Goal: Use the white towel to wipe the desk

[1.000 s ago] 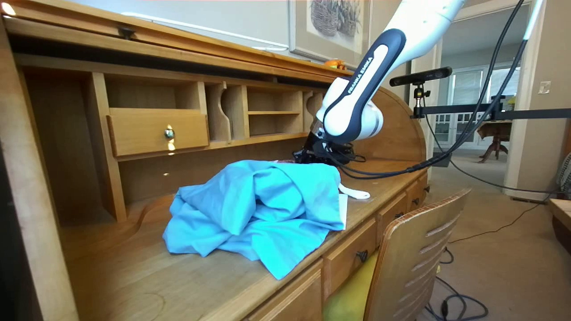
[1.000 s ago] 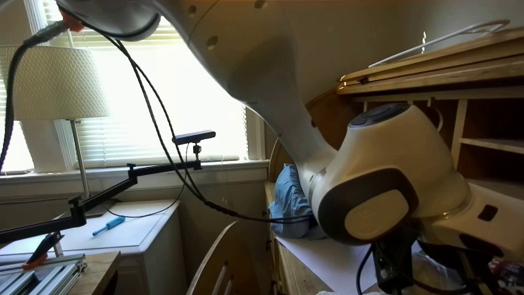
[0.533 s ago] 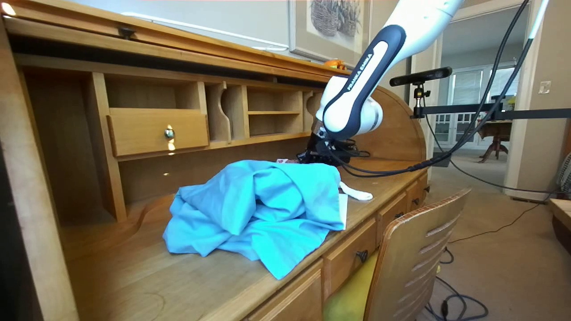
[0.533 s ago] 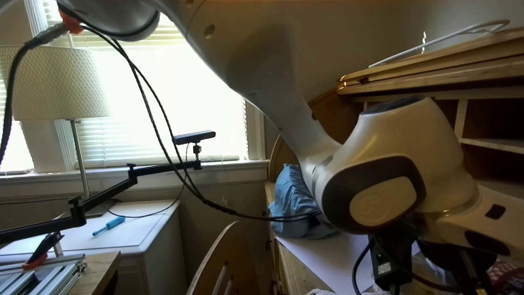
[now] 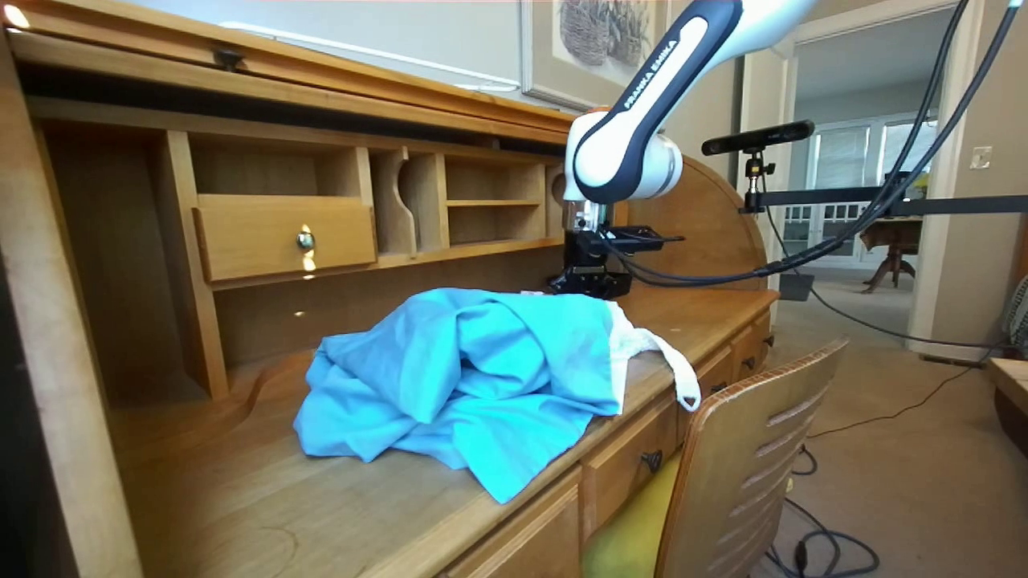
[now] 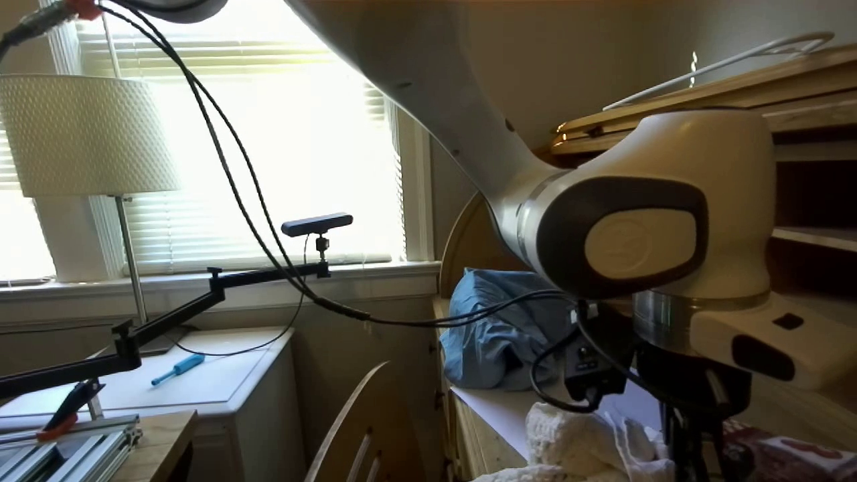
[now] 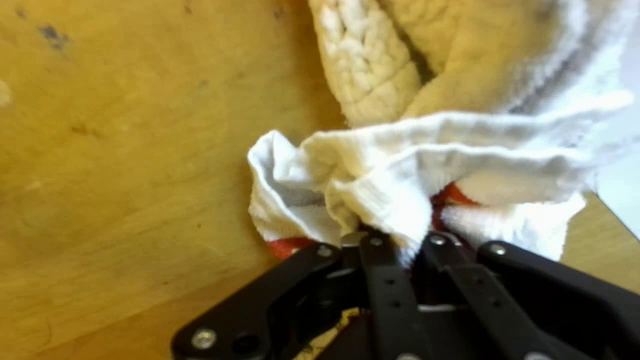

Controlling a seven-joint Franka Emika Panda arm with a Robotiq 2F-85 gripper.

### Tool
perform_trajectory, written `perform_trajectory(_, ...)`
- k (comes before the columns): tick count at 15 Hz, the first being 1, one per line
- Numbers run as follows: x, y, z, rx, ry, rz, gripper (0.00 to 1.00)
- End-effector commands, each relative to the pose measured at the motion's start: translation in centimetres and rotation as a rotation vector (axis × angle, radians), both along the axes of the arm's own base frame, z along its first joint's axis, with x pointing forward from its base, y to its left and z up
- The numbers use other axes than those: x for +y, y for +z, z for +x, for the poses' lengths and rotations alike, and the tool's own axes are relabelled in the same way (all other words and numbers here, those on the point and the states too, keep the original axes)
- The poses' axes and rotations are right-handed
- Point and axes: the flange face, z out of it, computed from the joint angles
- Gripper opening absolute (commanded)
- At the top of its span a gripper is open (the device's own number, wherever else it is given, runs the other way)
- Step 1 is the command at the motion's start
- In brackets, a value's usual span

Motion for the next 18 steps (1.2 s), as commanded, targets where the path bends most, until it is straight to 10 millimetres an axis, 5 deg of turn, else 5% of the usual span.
perform_trajectory(1, -0.1, 0.8, -1.8, 0.191, -0.057, -0.016, 0.02)
perform_trajectory(7, -1.7, 7.2, -2.8, 0.245, -0.098, 0.01, 0.02)
perform_trajectory(13, -6.9, 14.6, -1.7, 0.126, -0.095, -0.09, 0.02)
perform_trajectory(18, -11.4, 15.8, -0.8, 0.082, -0.107, -0.203, 0.02)
